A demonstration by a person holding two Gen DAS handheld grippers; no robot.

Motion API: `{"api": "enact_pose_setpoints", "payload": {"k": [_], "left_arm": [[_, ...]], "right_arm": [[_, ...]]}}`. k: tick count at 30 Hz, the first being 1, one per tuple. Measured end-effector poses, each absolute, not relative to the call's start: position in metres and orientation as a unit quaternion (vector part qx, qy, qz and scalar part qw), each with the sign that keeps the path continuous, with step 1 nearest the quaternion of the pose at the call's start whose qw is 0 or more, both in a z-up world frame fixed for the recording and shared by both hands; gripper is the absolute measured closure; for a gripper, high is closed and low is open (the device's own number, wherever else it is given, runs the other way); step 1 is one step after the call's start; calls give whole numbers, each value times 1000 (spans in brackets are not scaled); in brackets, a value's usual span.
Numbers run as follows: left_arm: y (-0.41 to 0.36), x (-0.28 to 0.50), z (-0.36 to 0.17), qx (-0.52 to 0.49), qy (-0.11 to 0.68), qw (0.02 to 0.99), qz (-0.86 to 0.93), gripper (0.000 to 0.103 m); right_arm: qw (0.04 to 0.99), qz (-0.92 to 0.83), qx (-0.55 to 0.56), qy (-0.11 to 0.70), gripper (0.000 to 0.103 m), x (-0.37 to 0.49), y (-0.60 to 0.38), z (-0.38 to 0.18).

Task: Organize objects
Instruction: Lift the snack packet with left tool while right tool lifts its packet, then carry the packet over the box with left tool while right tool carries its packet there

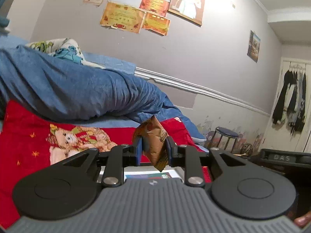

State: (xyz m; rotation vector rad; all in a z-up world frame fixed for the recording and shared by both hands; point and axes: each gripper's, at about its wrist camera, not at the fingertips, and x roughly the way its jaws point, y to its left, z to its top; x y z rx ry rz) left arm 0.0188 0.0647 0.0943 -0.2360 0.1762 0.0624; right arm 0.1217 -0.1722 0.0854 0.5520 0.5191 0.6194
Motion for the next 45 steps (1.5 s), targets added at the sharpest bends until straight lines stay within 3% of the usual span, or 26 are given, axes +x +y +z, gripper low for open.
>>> {"api": "enact_pose_setpoints", "payload": {"k": [12,23,27,45], "left_arm": [[61,68,75,-89,125,988,30,74],[77,128,39,-136,209,968,25,74],[83,135,22,-170,239,956,25,74],[43,145,-26,-119,333,935,10,73]], "right_arm": [[878,313,253,260,60,167,-156,76],[873,309,248,284,60,201,-142,20],[864,287,265,316,60,223,-139,-4],[850,278,271,355,60,250,-138,-39]]}}
